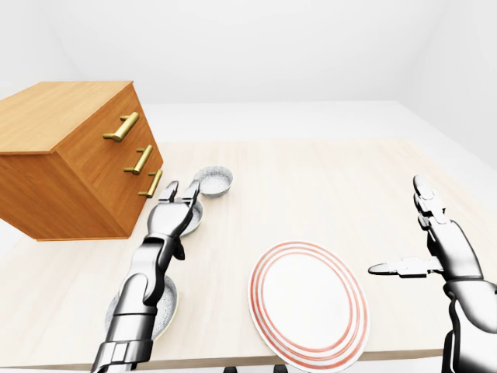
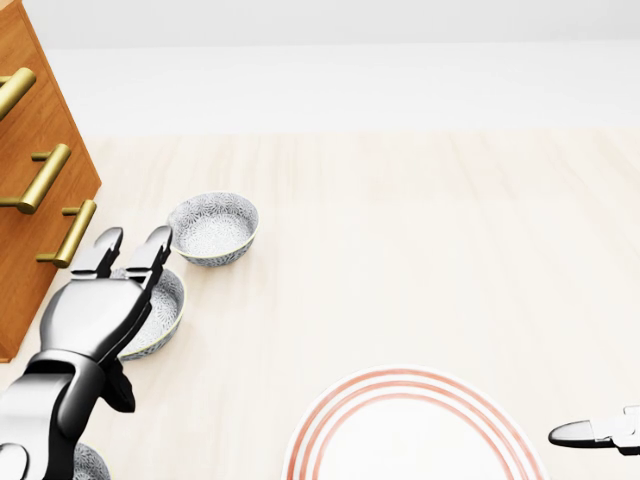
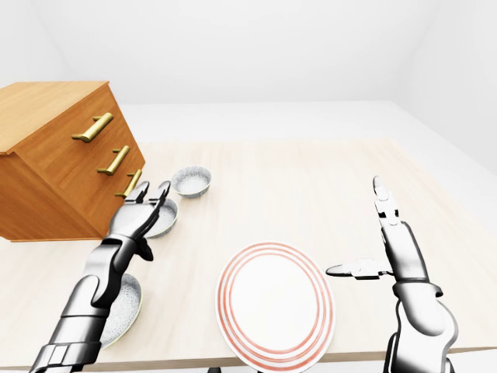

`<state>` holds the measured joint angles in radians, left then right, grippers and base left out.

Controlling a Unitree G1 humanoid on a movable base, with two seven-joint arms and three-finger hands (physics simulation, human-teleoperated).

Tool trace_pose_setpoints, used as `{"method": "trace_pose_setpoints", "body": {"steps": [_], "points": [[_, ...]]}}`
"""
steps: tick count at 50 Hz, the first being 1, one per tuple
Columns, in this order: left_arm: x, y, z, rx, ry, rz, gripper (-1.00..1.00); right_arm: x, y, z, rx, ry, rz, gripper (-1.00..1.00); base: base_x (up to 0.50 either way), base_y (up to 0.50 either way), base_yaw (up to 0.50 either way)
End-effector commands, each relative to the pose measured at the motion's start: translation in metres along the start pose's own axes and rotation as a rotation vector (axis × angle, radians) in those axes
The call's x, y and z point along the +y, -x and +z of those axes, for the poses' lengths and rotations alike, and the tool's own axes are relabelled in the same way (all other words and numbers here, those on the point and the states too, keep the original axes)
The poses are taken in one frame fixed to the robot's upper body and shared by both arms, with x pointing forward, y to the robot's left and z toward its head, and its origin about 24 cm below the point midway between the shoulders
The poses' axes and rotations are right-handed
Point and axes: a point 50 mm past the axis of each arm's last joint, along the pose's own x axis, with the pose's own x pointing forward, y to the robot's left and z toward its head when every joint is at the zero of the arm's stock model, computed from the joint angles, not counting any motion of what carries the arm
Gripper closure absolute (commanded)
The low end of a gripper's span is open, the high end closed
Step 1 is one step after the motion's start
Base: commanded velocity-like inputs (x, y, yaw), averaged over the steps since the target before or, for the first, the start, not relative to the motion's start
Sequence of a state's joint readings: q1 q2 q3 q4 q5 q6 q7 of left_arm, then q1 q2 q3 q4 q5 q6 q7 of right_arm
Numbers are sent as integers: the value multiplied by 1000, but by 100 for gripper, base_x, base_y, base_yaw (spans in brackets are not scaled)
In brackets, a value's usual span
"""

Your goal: Put the bowl in the middle on the plate.

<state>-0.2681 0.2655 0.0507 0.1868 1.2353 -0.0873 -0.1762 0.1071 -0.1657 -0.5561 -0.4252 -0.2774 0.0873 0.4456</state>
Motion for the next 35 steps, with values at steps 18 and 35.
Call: {"method": "trace_pose_setpoints", "body": {"steps": [18, 35], "points": [[-8, 0, 1, 2, -13, -15, -100, 0, -1, -1, 1, -3, 0, -100, 0, 0, 0], [-15, -3, -3, 16, -46, -32, -100, 0, 0, 1, -3, 0, -1, -100, 0, 0, 0]]}}
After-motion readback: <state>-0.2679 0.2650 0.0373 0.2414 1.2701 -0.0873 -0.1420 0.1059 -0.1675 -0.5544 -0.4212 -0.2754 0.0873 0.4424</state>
